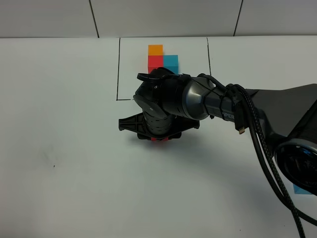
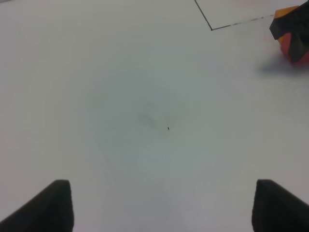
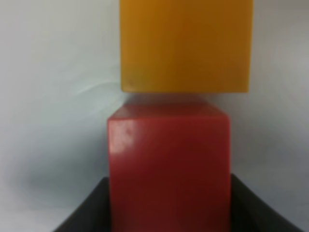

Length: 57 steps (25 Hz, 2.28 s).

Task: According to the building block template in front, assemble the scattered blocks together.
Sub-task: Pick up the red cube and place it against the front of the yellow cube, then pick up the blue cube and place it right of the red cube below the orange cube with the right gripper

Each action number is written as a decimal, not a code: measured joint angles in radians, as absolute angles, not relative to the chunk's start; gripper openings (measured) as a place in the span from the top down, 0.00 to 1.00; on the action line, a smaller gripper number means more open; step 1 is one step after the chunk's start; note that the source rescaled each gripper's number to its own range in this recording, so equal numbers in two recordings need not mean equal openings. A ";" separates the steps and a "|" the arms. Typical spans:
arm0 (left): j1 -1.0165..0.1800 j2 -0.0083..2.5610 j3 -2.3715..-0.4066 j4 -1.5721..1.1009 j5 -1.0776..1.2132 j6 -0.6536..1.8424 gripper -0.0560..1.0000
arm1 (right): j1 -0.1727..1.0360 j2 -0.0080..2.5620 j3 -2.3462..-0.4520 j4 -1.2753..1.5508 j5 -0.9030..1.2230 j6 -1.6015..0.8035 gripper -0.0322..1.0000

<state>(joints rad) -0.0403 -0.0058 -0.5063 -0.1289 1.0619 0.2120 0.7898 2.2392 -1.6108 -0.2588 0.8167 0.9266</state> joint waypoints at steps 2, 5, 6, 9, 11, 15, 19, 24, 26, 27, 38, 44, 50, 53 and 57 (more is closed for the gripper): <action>-0.040 -0.006 -0.506 -0.129 1.062 0.212 0.12 | 0.790 2.239 -1.611 -0.259 0.817 0.927 0.96; -0.040 -0.006 -0.506 -0.129 1.062 0.210 0.12 | 0.790 2.240 -1.611 -0.263 0.817 0.927 0.96; -0.040 -0.006 -0.506 -0.129 1.062 0.210 0.12 | 0.790 2.241 -1.611 -0.265 0.817 0.927 0.96; -0.040 -0.006 -0.506 -0.129 1.062 0.210 0.12 | 0.790 2.242 -1.611 -0.267 0.816 0.928 0.96; -0.040 -0.006 -0.506 -0.129 1.062 0.211 0.12 | 0.790 2.242 -1.611 -0.267 0.816 0.928 0.96; -0.040 -0.006 -0.506 -0.129 1.062 0.211 0.12 | 0.790 2.242 -1.611 -0.271 0.814 0.933 0.96; -0.040 -0.006 -0.506 -0.129 1.062 0.211 0.12 | 0.790 2.244 -1.611 -0.287 0.806 0.936 0.96; -0.040 -0.006 -0.506 -0.129 1.062 0.211 0.12 | 0.790 2.244 -1.611 -0.291 0.805 0.936 0.96; -0.040 -0.006 -0.506 -0.129 1.062 0.211 0.12 | 0.790 2.244 -1.611 -0.291 0.805 0.936 0.96; -0.040 -0.006 -0.506 -0.129 1.062 0.211 0.12 | 0.790 2.244 -1.611 -0.291 0.805 0.936 0.96; -0.040 -0.006 -0.506 -0.129 1.062 0.211 0.12 | 0.790 2.244 -1.611 -0.293 0.803 0.958 0.96; -0.040 -0.006 -0.506 -0.129 1.062 0.211 0.12 | 0.790 2.244 -1.611 -0.293 0.802 0.958 0.96; -0.040 -0.006 -0.506 -0.129 1.062 0.211 0.12 | 0.785 2.244 -1.611 -0.286 0.803 0.944 0.81; -0.040 -0.006 -0.506 -0.129 1.062 0.211 0.12 | 0.782 2.233 -1.611 -0.286 0.804 0.936 0.64; -0.040 -0.006 -0.506 -0.129 1.062 0.211 0.12 | 0.782 2.196 -1.611 -0.286 0.818 0.909 0.44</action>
